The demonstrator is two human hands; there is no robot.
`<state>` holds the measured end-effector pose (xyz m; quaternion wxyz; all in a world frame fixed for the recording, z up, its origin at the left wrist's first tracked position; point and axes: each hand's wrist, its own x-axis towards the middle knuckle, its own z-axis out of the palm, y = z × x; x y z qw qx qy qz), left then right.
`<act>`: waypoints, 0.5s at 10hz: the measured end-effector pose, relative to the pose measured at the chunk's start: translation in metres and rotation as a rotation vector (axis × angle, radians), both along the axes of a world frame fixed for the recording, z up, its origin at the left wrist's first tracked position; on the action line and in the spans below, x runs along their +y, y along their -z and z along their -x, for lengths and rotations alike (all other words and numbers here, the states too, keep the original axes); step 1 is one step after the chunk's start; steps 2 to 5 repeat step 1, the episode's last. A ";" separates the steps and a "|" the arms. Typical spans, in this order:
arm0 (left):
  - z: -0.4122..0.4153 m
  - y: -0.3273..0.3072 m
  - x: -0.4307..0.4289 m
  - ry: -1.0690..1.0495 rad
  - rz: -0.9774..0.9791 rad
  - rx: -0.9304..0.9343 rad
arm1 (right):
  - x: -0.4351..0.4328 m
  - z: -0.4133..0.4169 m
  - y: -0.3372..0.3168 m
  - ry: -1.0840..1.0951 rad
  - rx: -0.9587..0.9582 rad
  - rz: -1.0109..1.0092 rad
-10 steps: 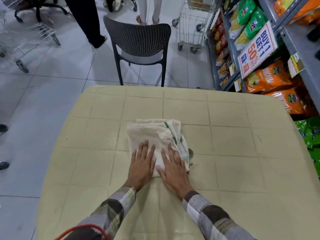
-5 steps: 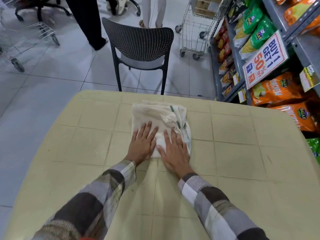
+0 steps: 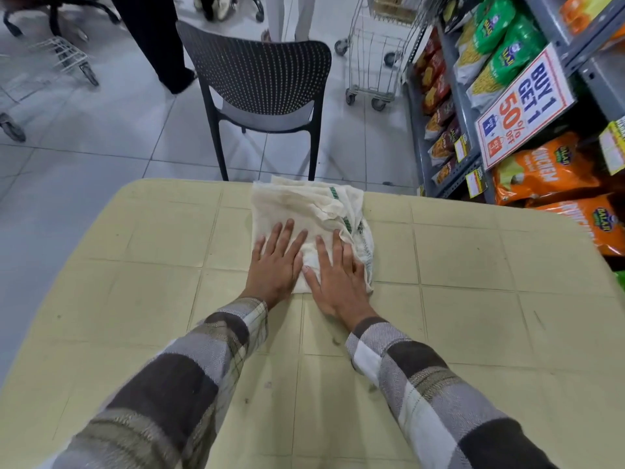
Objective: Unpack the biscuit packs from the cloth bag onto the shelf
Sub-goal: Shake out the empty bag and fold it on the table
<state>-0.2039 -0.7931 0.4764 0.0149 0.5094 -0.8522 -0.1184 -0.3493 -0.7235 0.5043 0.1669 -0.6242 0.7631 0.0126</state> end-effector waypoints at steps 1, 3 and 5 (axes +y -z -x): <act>0.000 -0.020 -0.003 0.029 -0.119 -0.065 | -0.010 0.001 -0.021 -0.029 -0.038 -0.107; 0.000 -0.020 -0.003 0.029 -0.119 -0.065 | -0.010 0.001 -0.021 -0.029 -0.038 -0.107; 0.000 -0.020 -0.003 0.029 -0.119 -0.065 | -0.010 0.001 -0.021 -0.029 -0.038 -0.107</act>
